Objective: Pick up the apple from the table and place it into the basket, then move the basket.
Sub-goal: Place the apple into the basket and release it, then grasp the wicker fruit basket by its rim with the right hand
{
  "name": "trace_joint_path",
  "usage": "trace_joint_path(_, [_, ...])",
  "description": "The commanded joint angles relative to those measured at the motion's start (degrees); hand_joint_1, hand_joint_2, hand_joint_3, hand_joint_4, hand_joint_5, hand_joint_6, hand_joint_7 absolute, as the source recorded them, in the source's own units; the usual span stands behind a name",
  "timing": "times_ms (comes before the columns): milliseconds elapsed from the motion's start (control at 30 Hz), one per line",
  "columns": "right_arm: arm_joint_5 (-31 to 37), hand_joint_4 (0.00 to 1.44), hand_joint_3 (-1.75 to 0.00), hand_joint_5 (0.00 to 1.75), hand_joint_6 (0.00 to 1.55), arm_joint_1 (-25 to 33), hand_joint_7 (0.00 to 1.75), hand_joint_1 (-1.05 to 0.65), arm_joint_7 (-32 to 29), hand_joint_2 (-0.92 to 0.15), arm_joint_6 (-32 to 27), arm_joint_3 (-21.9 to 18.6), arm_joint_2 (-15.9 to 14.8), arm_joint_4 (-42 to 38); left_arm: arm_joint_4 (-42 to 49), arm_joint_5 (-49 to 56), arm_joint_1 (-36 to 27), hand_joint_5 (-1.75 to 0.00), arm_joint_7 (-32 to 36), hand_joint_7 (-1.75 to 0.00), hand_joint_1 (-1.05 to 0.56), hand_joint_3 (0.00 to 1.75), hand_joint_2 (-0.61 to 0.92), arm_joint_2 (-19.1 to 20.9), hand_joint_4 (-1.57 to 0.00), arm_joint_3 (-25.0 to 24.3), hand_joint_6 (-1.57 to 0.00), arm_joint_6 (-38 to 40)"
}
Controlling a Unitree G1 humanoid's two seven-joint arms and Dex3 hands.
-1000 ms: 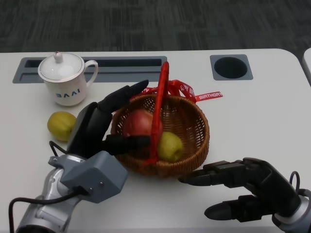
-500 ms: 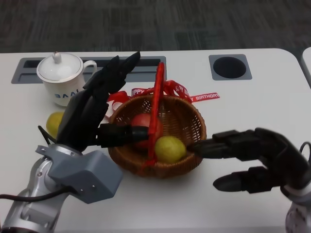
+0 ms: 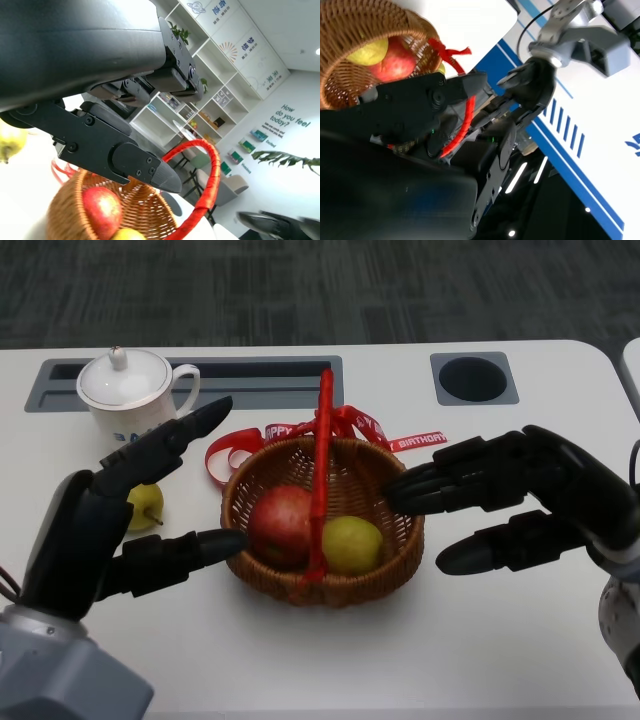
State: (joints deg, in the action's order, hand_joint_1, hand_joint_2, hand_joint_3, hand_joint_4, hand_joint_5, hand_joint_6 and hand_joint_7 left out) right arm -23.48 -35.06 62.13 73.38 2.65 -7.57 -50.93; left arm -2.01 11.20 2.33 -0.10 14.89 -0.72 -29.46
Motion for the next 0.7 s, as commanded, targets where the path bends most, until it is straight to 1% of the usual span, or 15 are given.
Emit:
trace_joint_path(33, [5.26, 0.82, 0.00, 0.00, 0.78, -4.26, 0.00, -0.47, -0.71, -0.83, 1.68, 0.29, -1.27, -5.95, -3.45, -2.06, -3.16, -0.06, -1.82, -0.03, -0.45, 0.00, 0.79, 1.92, -0.64, -2.20, -0.62, 0.12])
trace_joint_path(133, [11.14, 0.76, 0.00, 0.00, 0.72, -7.92, 0.00, -0.51, -2.27, -0.83, 4.12, 0.67, -1.87, -11.21, -5.09, -3.30, -5.28, -0.06, -3.08, -0.04, -0.46, 0.00, 0.79, 2.77, -0.68, -3.52, -0.65, -0.44])
trace_joint_path(200, [16.55, 0.74, 0.00, 0.00, 0.70, -10.35, 0.00, -0.56, -4.57, -0.83, 5.99, 1.14, -2.56, -14.14, -5.87, -4.36, -6.45, -0.05, -4.08, -0.04, -0.47, 0.00, 0.79, 3.34, -0.70, -4.35, -0.67, -0.68])
trace_joint_path(267, [23.25, 0.72, -0.01, 0.00, 0.69, -12.38, 0.00, -0.61, -8.25, -0.85, 7.48, 1.79, -3.66, -16.18, -6.42, -5.16, -7.30, -0.05, -4.94, -0.04, -0.47, 0.00, 0.78, 3.76, -0.72, -5.08, -0.69, -0.77])
trace_joint_path(333, [30.75, 0.71, -0.01, 0.00, 0.69, -14.02, 0.00, -0.65, -13.53, -0.86, 8.16, 2.63, -4.83, -17.28, -6.75, -5.49, -7.94, -0.05, -5.52, -0.04, -0.47, 0.00, 0.77, 4.08, -0.74, -5.69, -0.71, -0.85])
trace_joint_path(433, [43.09, 0.74, -0.01, 0.01, 0.70, -16.30, 0.01, -0.69, -24.29, -0.87, 7.42, 5.01, -6.56, -17.73, -6.78, -5.14, -8.69, -0.04, -5.89, -0.03, -0.48, 0.00, 0.77, 4.34, -0.75, -6.30, -0.72, -1.29])
trace_joint_path(500, [51.83, 0.76, 0.00, 0.02, 0.72, -17.87, 0.01, -0.70, -33.31, -0.86, 6.00, 7.79, -7.80, -17.56, -6.61, -4.76, -9.05, -0.04, -5.89, -0.03, -0.49, 0.00, 0.77, 4.24, -0.76, -6.42, -0.73, -1.70])
trace_joint_path(600, [65.02, 0.79, 0.00, 0.02, 0.74, -20.42, 0.02, -0.71, -48.53, -0.85, 2.70, 14.01, -9.85, -17.13, -6.45, -4.37, -9.42, -0.03, -5.63, -0.02, -0.49, 0.00, 0.77, 3.83, -0.77, -6.32, -0.73, -2.08])
trace_joint_path(700, [74.73, 0.81, 0.00, 0.03, 0.76, -22.70, 0.02, -0.71, -60.88, -0.84, -0.68, 21.08, -11.37, -18.10, -6.48, -3.86, -9.40, -0.03, -5.17, -0.02, -0.50, 0.00, 0.77, 3.36, -0.78, -6.18, -0.73, -2.29])
